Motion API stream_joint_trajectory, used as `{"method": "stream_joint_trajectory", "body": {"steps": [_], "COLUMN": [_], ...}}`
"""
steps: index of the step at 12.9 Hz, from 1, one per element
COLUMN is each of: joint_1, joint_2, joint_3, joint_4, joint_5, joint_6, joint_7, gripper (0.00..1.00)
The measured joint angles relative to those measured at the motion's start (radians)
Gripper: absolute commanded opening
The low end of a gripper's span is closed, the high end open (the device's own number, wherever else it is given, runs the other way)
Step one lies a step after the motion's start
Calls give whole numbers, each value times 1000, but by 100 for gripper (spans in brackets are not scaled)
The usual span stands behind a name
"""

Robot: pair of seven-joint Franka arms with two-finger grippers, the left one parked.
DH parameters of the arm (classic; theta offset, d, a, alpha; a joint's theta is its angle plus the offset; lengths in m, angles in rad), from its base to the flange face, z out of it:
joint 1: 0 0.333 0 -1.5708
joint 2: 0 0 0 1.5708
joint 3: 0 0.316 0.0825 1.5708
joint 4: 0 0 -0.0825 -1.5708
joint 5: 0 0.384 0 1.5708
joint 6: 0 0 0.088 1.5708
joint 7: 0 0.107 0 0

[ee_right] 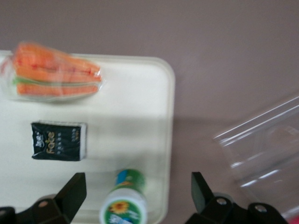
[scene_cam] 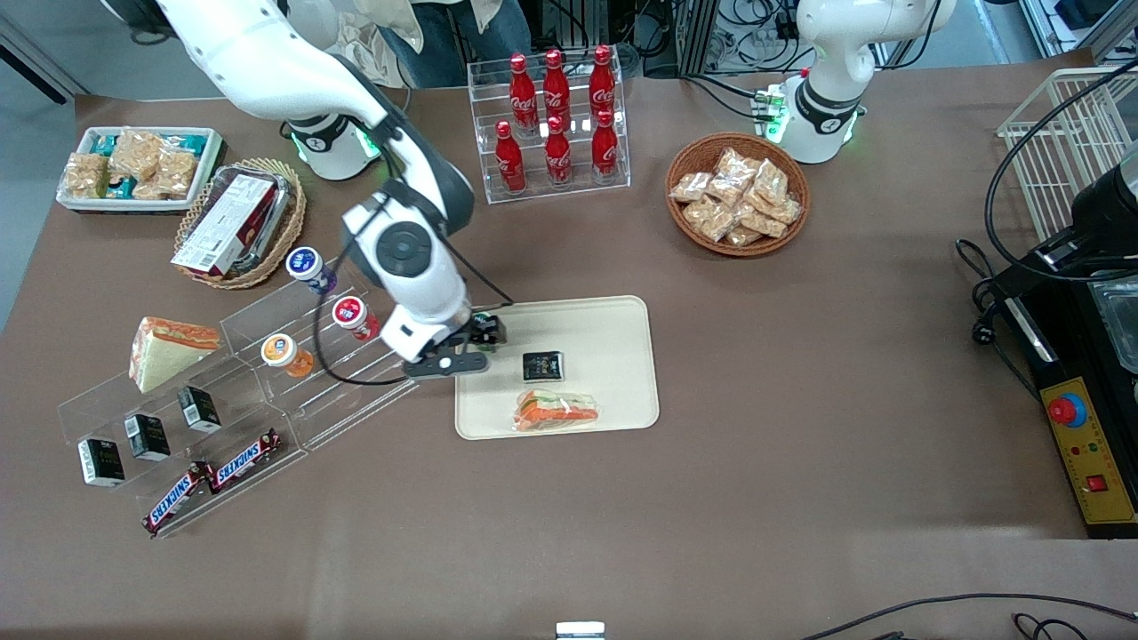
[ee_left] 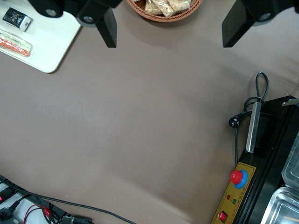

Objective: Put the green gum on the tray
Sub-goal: 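Open the right gripper and raise it away from the tray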

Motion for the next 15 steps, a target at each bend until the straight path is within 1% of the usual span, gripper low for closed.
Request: {"method": "stream_joint_trajectory", "body": {"steps": [3, 4, 6, 7, 9, 10, 13, 15], "joint_1": [-42, -50, -74, -81, -93, -102, -128, -147], "joint_2": [-131, -167, -224, -240, -254, -256, -260, -264], "joint_3": [-69, -98, -164, -207, -287, -315, -376, -395], "joint_4": [21, 33, 79, 117, 191, 213, 237, 238], "joint_5": [6, 33, 126, 148, 160, 160, 160, 160], "joint_6": [-141, -195, -335, -413, -530, -558, -574, -574], "joint_7": [-124, -165, -256, -299, -411, -462, -563, -604], "gripper": [100, 100, 100, 100, 100, 100, 100, 100]}}
